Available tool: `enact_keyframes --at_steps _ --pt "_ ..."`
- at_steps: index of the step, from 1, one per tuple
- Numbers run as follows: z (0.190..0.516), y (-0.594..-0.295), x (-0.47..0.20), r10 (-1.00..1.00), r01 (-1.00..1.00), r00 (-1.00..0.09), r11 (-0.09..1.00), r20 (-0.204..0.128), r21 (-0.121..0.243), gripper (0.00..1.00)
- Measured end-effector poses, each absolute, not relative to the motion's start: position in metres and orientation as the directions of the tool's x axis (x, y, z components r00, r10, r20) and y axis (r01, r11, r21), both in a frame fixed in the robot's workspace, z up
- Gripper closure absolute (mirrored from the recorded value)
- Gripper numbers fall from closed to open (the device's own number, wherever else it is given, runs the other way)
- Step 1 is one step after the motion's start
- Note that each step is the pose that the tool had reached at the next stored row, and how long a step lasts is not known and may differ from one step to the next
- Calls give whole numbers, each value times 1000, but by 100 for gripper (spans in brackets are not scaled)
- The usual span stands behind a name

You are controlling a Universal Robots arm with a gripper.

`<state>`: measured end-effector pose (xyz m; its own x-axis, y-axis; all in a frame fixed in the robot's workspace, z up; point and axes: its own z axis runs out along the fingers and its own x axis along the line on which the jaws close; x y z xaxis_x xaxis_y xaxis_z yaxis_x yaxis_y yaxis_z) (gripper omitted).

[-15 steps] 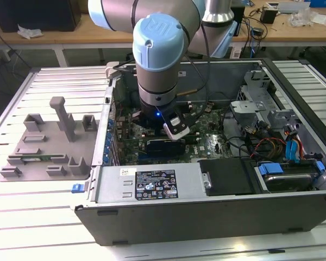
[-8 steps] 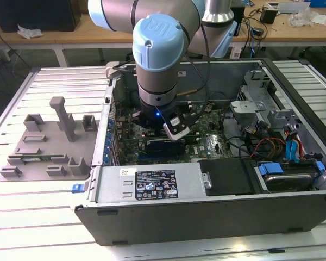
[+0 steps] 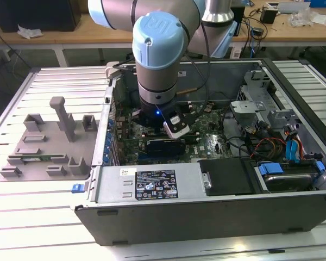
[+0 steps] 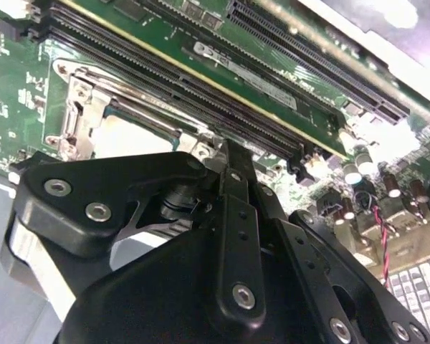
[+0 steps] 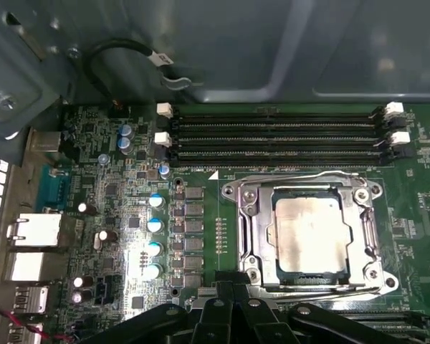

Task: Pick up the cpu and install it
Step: 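Install the second cpu locking lever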

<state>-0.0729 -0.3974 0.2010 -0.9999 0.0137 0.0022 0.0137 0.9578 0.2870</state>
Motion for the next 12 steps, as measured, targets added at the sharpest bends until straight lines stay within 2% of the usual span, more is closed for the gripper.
enact_keyframes --at_steps 4,8,12 --pt "209 -397 -73 15 15 -1000 959 2 283 89" --pt "209 -396 -66 32 31 -999 972 1 235 89" --pt "209 -391 -57 36 35 -999 973 1 227 89"
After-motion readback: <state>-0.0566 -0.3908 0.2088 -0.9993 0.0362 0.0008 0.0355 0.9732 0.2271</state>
